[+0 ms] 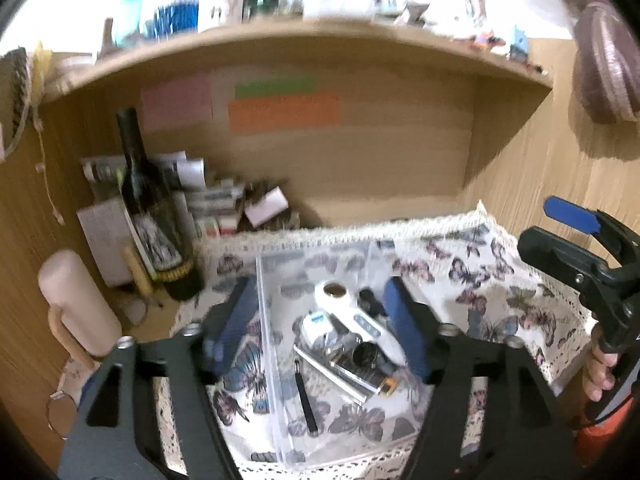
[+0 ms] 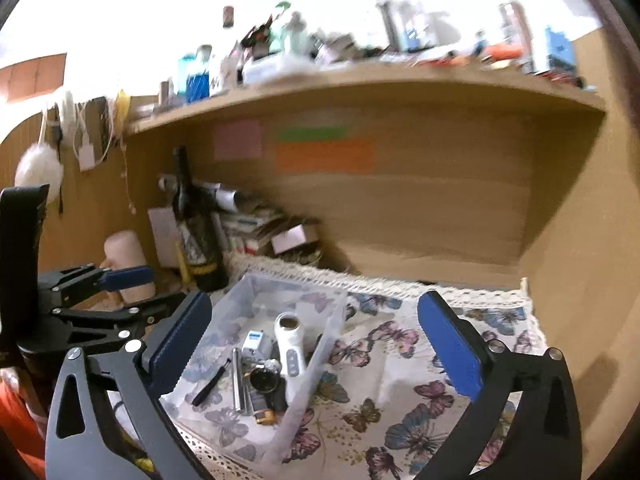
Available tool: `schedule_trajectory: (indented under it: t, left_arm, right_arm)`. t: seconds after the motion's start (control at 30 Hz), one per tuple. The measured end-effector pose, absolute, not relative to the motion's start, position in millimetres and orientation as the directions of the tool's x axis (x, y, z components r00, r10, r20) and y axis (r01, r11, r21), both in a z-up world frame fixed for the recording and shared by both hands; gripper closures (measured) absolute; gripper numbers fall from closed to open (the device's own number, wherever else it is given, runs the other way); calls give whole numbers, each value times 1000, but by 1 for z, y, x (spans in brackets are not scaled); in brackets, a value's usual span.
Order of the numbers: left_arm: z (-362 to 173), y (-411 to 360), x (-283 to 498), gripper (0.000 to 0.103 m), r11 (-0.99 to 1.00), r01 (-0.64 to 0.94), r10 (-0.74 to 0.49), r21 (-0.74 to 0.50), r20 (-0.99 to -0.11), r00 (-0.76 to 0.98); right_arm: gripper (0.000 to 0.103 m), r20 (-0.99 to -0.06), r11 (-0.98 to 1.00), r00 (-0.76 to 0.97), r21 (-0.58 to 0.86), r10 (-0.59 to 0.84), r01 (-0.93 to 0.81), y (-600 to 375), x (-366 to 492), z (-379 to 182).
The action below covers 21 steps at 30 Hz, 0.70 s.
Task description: Organize rigid objects
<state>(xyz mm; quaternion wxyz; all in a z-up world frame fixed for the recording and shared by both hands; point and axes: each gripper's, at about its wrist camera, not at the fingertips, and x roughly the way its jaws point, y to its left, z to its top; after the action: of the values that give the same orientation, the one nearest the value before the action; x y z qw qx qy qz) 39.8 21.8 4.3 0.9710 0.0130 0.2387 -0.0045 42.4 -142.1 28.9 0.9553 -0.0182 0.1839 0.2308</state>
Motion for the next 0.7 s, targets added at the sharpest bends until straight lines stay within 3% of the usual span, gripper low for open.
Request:
schedule_trajectory:
  t: [0.07,0.27,0.7]
  left_arm:
    - [9,16,32,20,999,17,1,38,-425,905]
    - [20,2,13,5,998,21,-2,52,-337,941]
    - [19,1,5,4,1000,10,-4,19,-322,947]
  right_arm:
    - [0,-348,898,836,49,425,-437,-147,37,31]
    - [0,-327,914,857,56,398,-403,-157,26,31]
    - [0,-309,921,869,73,385,-382,-167,14,33]
